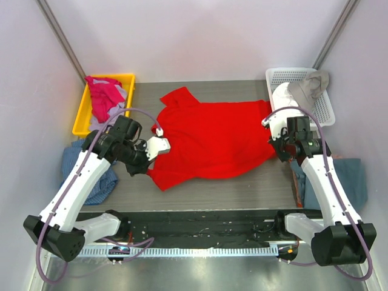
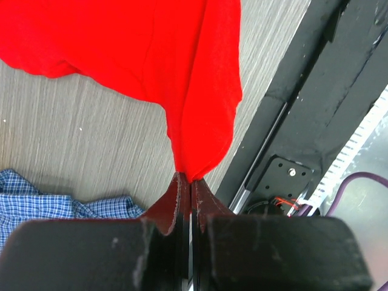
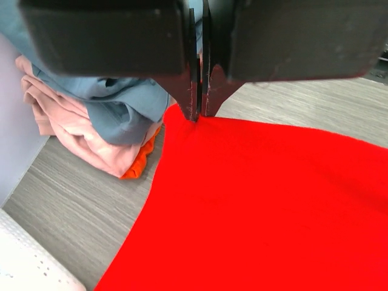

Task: Fold and stack the t-shirts
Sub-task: Flatten out the tshirt

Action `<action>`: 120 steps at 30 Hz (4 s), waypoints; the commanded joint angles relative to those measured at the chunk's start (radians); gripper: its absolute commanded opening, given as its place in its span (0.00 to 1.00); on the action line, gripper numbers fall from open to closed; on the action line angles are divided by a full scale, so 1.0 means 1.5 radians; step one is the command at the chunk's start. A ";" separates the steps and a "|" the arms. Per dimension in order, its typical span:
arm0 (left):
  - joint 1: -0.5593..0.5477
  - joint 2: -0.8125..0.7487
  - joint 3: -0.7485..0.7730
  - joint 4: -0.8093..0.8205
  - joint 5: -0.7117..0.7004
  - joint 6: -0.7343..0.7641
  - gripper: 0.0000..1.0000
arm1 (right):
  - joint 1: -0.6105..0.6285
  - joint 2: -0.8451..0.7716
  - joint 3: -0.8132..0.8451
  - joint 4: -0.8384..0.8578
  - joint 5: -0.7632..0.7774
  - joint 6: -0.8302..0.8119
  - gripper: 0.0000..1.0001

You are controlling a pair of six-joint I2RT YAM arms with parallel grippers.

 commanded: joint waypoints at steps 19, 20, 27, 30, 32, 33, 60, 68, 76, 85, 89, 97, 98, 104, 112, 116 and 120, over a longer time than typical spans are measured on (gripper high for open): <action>-0.037 0.004 0.082 0.503 -0.389 -0.177 0.00 | -0.004 0.090 0.291 0.235 0.132 0.142 0.01; -0.033 0.034 0.143 0.537 -0.410 -0.185 0.00 | -0.003 0.138 0.334 0.251 0.136 0.145 0.01; 0.021 0.357 0.558 0.704 -0.508 -0.192 0.00 | -0.002 0.374 0.746 0.351 0.201 0.118 0.01; 0.037 0.472 0.783 0.714 -0.554 -0.192 0.00 | -0.003 0.441 0.921 0.351 0.230 0.112 0.01; 0.041 0.475 0.843 0.742 -0.560 -0.192 0.00 | -0.003 0.448 0.952 0.365 0.227 0.120 0.01; 0.041 0.460 0.834 0.763 -0.558 -0.189 0.00 | -0.002 0.438 0.943 0.375 0.223 0.122 0.01; 0.043 -0.107 0.425 0.563 -0.455 -0.272 0.00 | -0.002 -0.044 0.631 0.105 0.156 0.164 0.01; 0.050 0.100 0.492 0.732 -0.543 -0.214 0.00 | -0.003 0.096 0.591 0.229 0.188 0.144 0.01; 0.153 0.524 0.949 0.750 -0.538 -0.286 0.00 | -0.003 0.404 0.907 0.280 0.210 0.150 0.01; 0.165 0.502 0.889 0.815 -0.527 -0.291 0.00 | -0.002 0.460 0.978 0.347 0.219 0.138 0.01; 0.169 0.444 0.830 0.774 -0.522 -0.314 0.00 | -0.003 0.380 0.833 0.363 0.215 0.150 0.01; 0.169 0.324 0.623 0.691 -0.468 -0.364 0.00 | -0.002 0.186 0.451 0.410 0.200 0.160 0.01; 0.169 0.311 0.594 0.684 -0.444 -0.370 0.00 | -0.003 0.174 0.427 0.410 0.198 0.163 0.01; 0.169 0.211 0.334 0.682 -0.358 -0.363 0.00 | -0.002 0.099 0.265 0.378 0.172 0.174 0.01; 0.167 0.100 0.092 0.646 -0.205 -0.304 0.00 | -0.002 0.026 0.168 0.261 0.143 0.140 0.01; 0.158 0.065 0.027 0.589 -0.132 -0.260 0.00 | -0.002 -0.011 0.119 0.216 0.114 0.118 0.01; 0.151 0.048 0.005 0.483 -0.028 -0.194 0.00 | -0.002 -0.021 0.073 0.155 0.070 0.082 0.01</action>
